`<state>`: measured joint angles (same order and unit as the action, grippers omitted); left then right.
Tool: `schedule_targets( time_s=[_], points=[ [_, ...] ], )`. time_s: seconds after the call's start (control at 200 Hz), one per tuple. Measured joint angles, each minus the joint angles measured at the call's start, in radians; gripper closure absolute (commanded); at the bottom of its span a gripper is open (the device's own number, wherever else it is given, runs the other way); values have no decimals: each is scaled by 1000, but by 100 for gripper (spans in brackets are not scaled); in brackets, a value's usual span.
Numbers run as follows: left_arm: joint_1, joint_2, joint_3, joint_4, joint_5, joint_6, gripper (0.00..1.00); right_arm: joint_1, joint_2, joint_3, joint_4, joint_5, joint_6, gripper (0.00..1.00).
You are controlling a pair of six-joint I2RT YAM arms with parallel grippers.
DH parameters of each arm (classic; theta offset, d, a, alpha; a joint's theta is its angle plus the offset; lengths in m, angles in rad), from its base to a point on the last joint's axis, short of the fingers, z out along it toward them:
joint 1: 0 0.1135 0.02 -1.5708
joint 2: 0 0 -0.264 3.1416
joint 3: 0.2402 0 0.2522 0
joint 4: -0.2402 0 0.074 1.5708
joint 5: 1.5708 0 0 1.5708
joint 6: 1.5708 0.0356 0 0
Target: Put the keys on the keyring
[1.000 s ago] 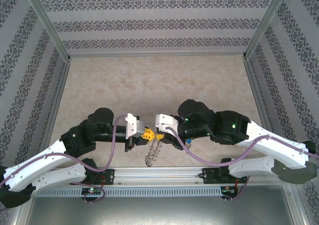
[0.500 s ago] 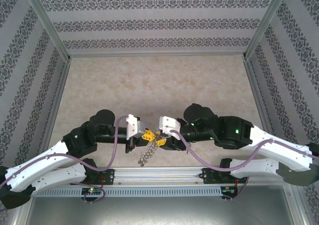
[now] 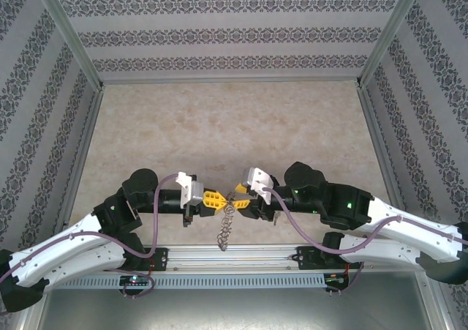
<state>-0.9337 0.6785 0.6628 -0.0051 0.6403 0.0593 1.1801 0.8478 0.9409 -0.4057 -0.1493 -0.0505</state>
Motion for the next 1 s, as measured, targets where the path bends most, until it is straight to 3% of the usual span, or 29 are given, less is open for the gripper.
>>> schedule_targets(
  time_s=[0.175, 0.515, 0.999],
  points=[
    [0, -7, -3, 20, -4, 0, 100, 1, 7, -7, 37, -28, 0, 70],
    [0, -10, -6, 28, 12, -1, 100, 40, 20, -7, 52, -32, 0, 47],
    [0, -9, -6, 29, -32, 0, 100, 55, 5, -13, 73, -1, 2, 44]
  ],
)
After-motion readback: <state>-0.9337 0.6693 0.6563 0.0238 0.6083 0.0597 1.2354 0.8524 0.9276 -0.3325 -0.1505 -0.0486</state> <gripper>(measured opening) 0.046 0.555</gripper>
